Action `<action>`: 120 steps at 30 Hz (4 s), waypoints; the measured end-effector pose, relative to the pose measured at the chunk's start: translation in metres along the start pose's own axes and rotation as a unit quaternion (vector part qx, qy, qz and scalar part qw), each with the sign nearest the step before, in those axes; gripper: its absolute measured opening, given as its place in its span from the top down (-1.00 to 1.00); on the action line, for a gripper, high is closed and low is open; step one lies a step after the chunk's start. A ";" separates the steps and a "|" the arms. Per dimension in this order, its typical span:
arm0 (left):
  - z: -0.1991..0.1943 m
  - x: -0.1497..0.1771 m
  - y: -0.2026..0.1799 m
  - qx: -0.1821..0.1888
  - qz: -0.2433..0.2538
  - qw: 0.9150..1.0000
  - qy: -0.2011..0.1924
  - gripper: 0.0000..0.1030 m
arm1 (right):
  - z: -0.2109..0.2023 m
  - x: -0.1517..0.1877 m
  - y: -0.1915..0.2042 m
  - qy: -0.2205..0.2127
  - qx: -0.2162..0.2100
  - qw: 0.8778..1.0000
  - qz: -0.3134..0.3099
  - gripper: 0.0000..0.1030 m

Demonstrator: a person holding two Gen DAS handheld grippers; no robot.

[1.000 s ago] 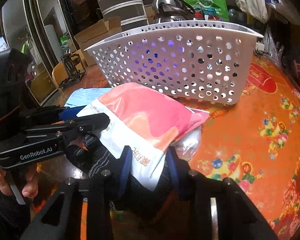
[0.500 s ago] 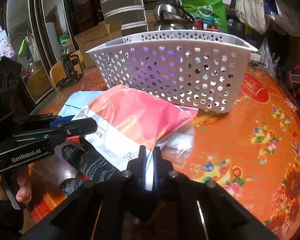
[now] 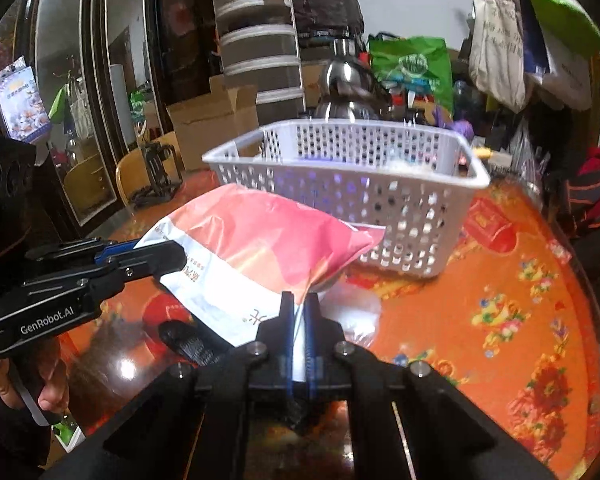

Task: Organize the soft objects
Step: 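Lift the pink-and-white packet into the white basket and open the right tool, then move both tools back to the blue wet-wipes pack, then grasp the blue wet-wipes pack with both tools from its ends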

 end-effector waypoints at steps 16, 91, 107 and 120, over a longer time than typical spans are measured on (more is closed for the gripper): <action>-0.015 -0.078 -0.002 -0.006 0.014 0.999 -0.038 0.85 | -0.031 -0.070 0.003 -0.043 0.009 0.999 -0.024 0.95; 0.021 0.038 0.166 -0.149 -0.077 0.982 0.088 -0.99 | 0.058 -0.008 0.047 0.008 -0.020 1.000 0.009 -0.67; 0.055 0.061 0.159 -0.101 -0.067 0.984 0.128 -0.86 | 0.110 0.022 0.070 0.094 -0.052 0.994 0.011 -0.15; 0.065 0.066 0.136 -0.032 -0.081 0.985 0.147 -0.33 | 0.115 0.023 0.085 0.103 -0.064 0.992 -0.017 0.18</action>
Point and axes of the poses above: each gripper's, at about its wrist camera, not at the fingertips, and z roughly the way its jaws point, y to its left, x to its underside, the point moved 10 cm from there along z, roughly the way its jaws point, and after that the axes turned 2 degrees about -y, right-handed, at the moved point
